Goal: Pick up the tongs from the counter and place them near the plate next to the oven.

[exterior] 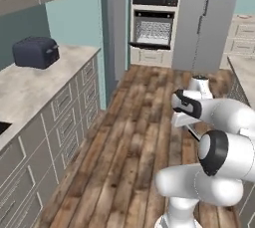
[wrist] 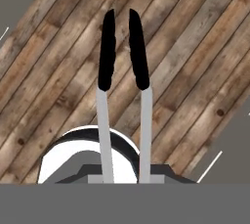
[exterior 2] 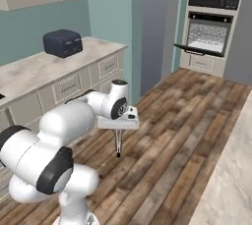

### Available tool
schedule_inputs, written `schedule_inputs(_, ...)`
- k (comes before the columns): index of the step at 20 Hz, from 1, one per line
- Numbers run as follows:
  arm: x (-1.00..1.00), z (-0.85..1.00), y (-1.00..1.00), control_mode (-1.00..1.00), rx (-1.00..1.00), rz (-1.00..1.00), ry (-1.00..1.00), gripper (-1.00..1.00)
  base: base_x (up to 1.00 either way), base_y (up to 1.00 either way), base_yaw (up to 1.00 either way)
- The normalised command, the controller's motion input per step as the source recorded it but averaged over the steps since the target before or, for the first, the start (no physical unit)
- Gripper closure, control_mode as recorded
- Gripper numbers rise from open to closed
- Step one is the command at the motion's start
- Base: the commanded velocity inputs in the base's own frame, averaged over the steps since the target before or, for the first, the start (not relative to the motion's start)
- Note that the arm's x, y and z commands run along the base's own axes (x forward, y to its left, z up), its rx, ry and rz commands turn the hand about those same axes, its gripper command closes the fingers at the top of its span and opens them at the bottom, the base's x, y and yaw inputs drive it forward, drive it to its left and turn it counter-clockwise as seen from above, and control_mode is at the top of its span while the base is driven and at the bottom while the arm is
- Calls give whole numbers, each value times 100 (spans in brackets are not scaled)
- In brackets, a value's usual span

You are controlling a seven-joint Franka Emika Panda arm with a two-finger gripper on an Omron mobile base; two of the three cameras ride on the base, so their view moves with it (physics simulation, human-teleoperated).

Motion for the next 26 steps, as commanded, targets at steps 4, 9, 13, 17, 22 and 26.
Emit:
schedule_inputs(4,0,0,0,100,0,0,0,100,94,-16,0)
schedule_inputs(9,0,0,0,100,0,0,0,100,94,-15,0)
schedule_inputs(13,0,0,0,100,0,0,0,100,94,-11,0)
schedule_inputs(17,0,0,0,100,0,0,0,100,94,-10,0)
schedule_inputs(22,0,0,0,100,0,0,0,100,94,-6,0)
schedule_inputs(26,0,0,0,100,0,0,0,100,94,-1,-2)
